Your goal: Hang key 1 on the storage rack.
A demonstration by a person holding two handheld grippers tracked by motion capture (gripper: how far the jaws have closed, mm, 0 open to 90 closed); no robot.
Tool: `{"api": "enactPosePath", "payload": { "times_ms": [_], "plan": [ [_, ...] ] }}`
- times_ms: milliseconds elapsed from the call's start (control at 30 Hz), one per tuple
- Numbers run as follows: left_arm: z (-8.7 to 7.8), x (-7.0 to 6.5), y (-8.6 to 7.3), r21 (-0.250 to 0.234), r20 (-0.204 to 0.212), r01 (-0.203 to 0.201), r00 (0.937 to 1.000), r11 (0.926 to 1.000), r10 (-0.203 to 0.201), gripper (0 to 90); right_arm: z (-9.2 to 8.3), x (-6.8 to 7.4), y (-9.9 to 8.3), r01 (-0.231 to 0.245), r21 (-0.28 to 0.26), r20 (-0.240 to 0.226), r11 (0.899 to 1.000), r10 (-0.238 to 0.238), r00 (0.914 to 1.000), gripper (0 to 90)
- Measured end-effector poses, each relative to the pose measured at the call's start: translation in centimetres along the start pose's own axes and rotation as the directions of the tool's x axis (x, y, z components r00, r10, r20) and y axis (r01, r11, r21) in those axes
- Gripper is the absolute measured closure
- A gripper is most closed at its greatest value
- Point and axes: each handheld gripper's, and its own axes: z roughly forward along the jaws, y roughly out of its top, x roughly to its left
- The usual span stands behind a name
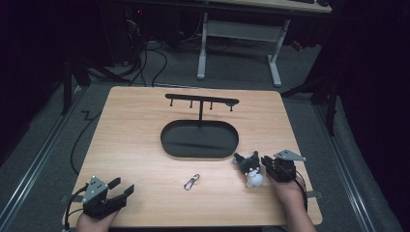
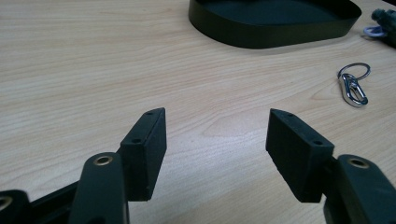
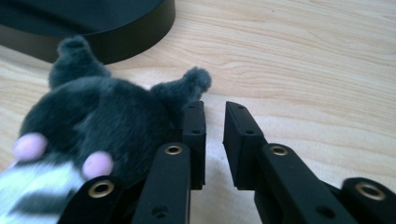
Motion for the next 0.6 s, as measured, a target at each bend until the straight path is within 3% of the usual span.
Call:
{"api": "enactPosePath", "payload": {
  "times_ms": [333,400,600],
  "plan": [
    [1.6,-0.7,1.3,-0.011,0.014,-0.039,0.9991,0.9992,0.039,37.1,-1.8,0.8,-1.6,-0.037,-0.019,-0.009,0.999,0.037,0.9993,59.5],
    [2.0,-0.9,1.6,-0.011,0.017,-0.045,0.9988,0.9989,0.046,36.6,-2.3,1.1,-2.0,-0.057,-0.025,0.024,0.998,0.057,0.9981,57.5],
    [3.8,-1.4,2.4,0.020,0.043,-0.055,0.9976,0.9983,0.054,35.7,-3.3,1.4,-2.8,-0.079,-0.043,0.038,0.996,0.080,0.9960,53.2]
  ]
}}
